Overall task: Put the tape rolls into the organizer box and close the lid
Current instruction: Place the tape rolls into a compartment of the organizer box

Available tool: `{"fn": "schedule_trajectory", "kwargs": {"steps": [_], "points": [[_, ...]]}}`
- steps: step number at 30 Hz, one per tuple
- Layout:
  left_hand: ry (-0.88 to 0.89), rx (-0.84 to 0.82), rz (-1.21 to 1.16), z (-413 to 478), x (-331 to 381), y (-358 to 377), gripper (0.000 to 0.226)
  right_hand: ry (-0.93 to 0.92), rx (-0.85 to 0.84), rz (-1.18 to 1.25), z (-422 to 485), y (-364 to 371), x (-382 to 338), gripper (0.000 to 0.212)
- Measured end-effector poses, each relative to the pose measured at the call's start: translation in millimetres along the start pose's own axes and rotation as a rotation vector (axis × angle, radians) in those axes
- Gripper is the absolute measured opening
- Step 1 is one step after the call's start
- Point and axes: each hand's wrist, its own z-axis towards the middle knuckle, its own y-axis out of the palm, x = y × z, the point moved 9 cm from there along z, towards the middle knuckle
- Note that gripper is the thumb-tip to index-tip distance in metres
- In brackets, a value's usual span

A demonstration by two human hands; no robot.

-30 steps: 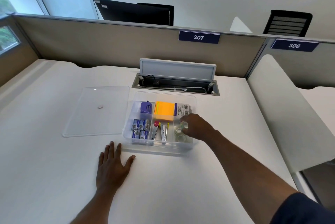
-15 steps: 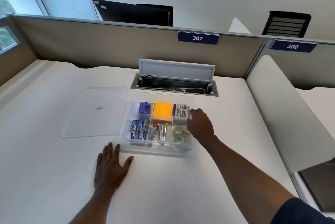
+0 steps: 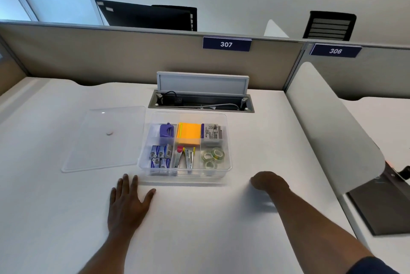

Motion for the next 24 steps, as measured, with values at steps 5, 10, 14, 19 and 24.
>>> {"fn": "schedule_trajectory", "kwargs": {"steps": [5, 10, 14, 19, 24], "points": [[0.002, -0.003, -0.005, -0.1, -1.6, 2.4, 0.091, 0.062, 0.23, -0.038, -12.9, -6.0, -0.9, 0.04], [0.006, 0.0, -0.01, -0.2, -2.4, 3.5, 0.09, -0.025, 0.407, 0.057, -10.0, -11.1, -5.7, 0.028], [0.007, -0.004, -0.015, 0.6, -2.7, 4.4, 0.091, -0.126, 0.475, -0.008, -6.7, -13.6, -16.6, 0.027], [0.009, -0.012, -0.006, 1.5, -3.8, 5.7, 0.091, -0.162, 0.491, 0.096, -7.0, -16.8, -19.6, 0.027], [0.009, -0.005, -0.003, 1.6, -3.6, 4.7, 0.091, -0.21, 0.53, 0.191, -8.5, -28.8, -26.2, 0.02]]}}
